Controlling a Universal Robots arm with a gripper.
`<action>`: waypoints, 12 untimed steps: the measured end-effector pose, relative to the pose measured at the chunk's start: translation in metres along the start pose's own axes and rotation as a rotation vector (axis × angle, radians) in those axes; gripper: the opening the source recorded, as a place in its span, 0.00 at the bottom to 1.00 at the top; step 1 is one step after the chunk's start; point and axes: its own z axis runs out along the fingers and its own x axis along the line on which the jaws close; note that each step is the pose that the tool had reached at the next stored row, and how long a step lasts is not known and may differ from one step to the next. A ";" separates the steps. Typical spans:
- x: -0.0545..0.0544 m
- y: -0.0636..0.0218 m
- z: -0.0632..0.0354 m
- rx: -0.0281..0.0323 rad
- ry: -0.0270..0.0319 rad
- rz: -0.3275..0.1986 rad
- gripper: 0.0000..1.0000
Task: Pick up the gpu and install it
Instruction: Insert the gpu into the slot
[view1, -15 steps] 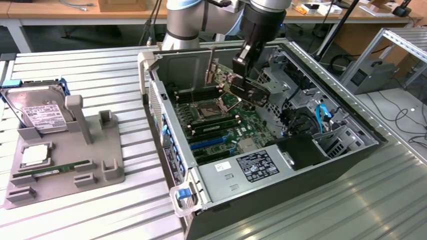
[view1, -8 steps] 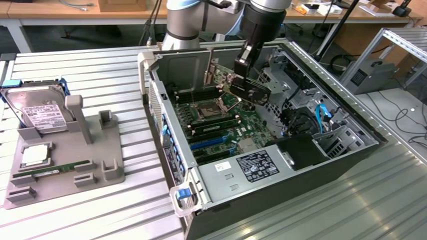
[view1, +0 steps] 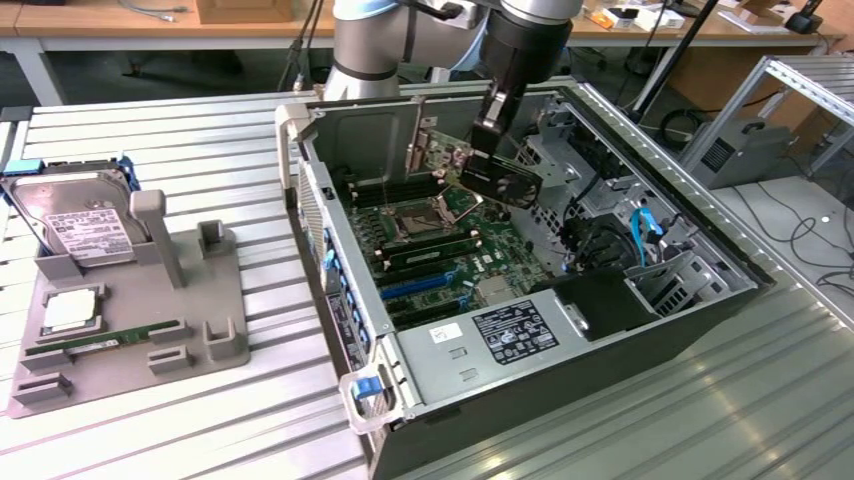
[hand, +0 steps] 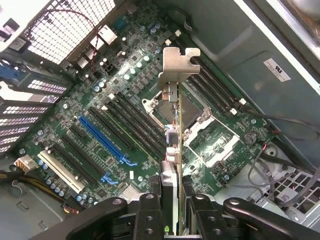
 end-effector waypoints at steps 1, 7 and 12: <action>0.000 0.0000 0.0000 -0.0003 0.0001 -0.011 0.27; 0.000 0.0000 0.0000 -0.0021 0.0003 -0.075 0.27; 0.000 -0.0004 0.0000 -0.0037 0.0005 -0.134 0.27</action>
